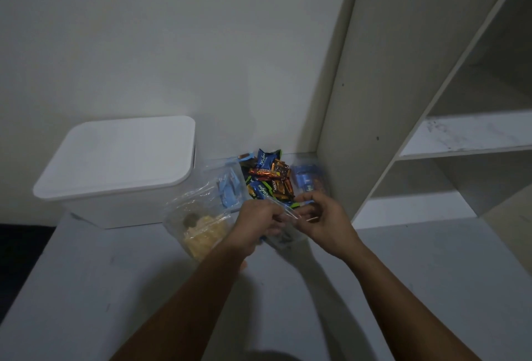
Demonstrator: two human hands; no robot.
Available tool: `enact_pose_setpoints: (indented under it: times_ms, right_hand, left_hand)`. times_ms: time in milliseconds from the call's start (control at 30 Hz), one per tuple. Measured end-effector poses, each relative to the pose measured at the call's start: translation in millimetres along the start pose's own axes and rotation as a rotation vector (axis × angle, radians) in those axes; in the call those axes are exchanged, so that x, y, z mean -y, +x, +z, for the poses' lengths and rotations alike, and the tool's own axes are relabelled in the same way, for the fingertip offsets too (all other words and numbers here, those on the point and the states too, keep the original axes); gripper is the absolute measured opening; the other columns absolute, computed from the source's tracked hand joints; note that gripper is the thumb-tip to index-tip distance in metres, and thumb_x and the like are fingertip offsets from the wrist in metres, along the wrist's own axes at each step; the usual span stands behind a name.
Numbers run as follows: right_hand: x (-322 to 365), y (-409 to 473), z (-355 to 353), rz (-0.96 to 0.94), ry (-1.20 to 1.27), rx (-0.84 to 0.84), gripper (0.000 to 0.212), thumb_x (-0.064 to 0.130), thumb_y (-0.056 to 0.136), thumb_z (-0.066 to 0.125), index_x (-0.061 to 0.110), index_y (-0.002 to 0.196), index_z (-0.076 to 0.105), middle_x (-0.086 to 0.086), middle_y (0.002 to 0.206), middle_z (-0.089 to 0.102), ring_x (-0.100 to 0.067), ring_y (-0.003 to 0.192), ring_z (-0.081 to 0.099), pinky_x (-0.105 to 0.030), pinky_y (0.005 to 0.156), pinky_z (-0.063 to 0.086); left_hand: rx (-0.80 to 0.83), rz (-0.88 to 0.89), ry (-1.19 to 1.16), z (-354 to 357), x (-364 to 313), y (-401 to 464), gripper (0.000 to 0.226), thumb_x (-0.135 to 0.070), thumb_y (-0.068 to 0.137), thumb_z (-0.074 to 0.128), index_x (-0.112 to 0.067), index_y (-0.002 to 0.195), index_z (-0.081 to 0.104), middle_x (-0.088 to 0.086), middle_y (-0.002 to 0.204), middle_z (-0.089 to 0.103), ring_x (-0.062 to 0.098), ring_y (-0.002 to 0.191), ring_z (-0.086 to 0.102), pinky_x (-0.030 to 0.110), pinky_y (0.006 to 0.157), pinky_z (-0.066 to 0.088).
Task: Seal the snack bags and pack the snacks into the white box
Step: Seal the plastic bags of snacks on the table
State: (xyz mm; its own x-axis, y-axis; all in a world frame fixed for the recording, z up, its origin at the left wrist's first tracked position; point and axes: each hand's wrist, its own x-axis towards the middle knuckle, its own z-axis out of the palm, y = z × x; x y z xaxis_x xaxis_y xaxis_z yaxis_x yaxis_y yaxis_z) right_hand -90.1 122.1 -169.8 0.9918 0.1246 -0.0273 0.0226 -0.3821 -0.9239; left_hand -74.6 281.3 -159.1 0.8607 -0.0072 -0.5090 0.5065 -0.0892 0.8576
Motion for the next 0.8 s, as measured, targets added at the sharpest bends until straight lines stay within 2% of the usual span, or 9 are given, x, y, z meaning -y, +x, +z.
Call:
enact_pose_setpoints:
  times_ms: [100,167,233,300,400,500,600,700,800]
  right_hand:
    - [-4,3,2,0.004,-0.042,-0.073,0.036,-0.001,0.078,0.071,0.025,0.101,0.061,-0.002,0.077,0.073,-0.018,0.072,0.07,-0.037,0.065,0.059]
    - [-4,4,1,0.003,-0.019,-0.099,0.034,-0.001,0.08,0.07,0.025,0.1,0.06,-0.002,0.077,0.073,-0.015,0.075,0.07,-0.029,0.067,0.056]
    - [-3,6,0,-0.01,-0.028,-0.111,0.031,0.001,0.083,0.068,0.025,0.1,0.059,-0.001,0.079,0.073,-0.012,0.078,0.07,-0.023,0.069,0.054]
    - [-1,7,-3,-0.019,-0.048,-0.119,0.029,0.002,0.085,0.066,0.024,0.101,0.059,-0.001,0.081,0.072,-0.01,0.081,0.069,-0.019,0.071,0.051]
    - [3,7,-6,-0.047,-0.071,-0.108,0.027,0.005,0.086,0.066,0.024,0.104,0.058,0.002,0.087,0.071,-0.003,0.085,0.067,-0.009,0.072,0.048]
    - [7,5,-9,-0.08,-0.097,-0.097,0.029,0.003,0.085,0.066,0.021,0.106,0.058,0.003,0.089,0.069,0.005,0.086,0.063,-0.001,0.07,0.044]
    - [9,4,-9,-0.106,-0.092,-0.101,0.034,0.001,0.084,0.066,0.027,0.103,0.056,0.001,0.087,0.068,0.003,0.084,0.063,-0.003,0.068,0.044]
    - [12,3,-6,-0.113,-0.092,-0.082,0.039,0.001,0.081,0.068,0.031,0.102,0.054,0.007,0.083,0.066,-0.002,0.083,0.064,-0.008,0.07,0.047]
    - [16,2,-2,-0.136,-0.121,-0.091,0.037,0.005,0.081,0.07,0.033,0.102,0.054,0.01,0.079,0.065,-0.003,0.082,0.064,-0.011,0.072,0.048]
  left_hand:
    - [-0.037,0.136,0.066,-2,8,0,0.01,-0.009,0.084,0.062,-0.005,0.079,0.07,0.018,0.088,0.071,0.024,0.077,0.068,0.045,0.084,0.055]
    - [-0.214,0.38,0.273,-5,18,3,0.003,-0.013,0.083,0.065,-0.015,0.082,0.067,0.006,0.084,0.067,0.019,0.079,0.066,0.042,0.077,0.059]
    - [-0.345,0.568,0.385,-9,23,6,0.021,-0.014,0.079,0.071,-0.022,0.095,0.06,-0.006,0.096,0.06,0.009,0.087,0.059,0.029,0.076,0.056]
    - [-0.291,0.651,0.424,-13,23,9,0.037,-0.013,0.077,0.074,-0.026,0.108,0.059,-0.014,0.11,0.054,0.006,0.101,0.053,0.023,0.086,0.049]
    - [-0.158,0.658,0.485,-16,16,9,0.021,-0.015,0.08,0.073,-0.025,0.097,0.066,-0.01,0.103,0.061,0.007,0.099,0.055,0.028,0.089,0.048]
    - [-0.149,0.66,0.505,-15,13,8,0.012,-0.015,0.082,0.07,-0.026,0.081,0.066,-0.006,0.088,0.064,0.01,0.089,0.058,0.035,0.084,0.051]
    - [-0.162,0.678,0.538,-13,13,10,0.016,-0.01,0.083,0.066,-0.025,0.078,0.063,-0.003,0.086,0.062,0.011,0.085,0.057,0.035,0.081,0.051]
    - [-0.177,0.669,0.576,-9,10,6,0.025,-0.009,0.087,0.061,-0.03,0.075,0.054,-0.002,0.089,0.056,0.01,0.084,0.053,0.027,0.078,0.047]
    - [-0.179,0.683,0.626,-7,8,1,0.023,-0.01,0.088,0.059,-0.028,0.075,0.052,-0.001,0.089,0.053,0.01,0.082,0.051,0.025,0.075,0.045]
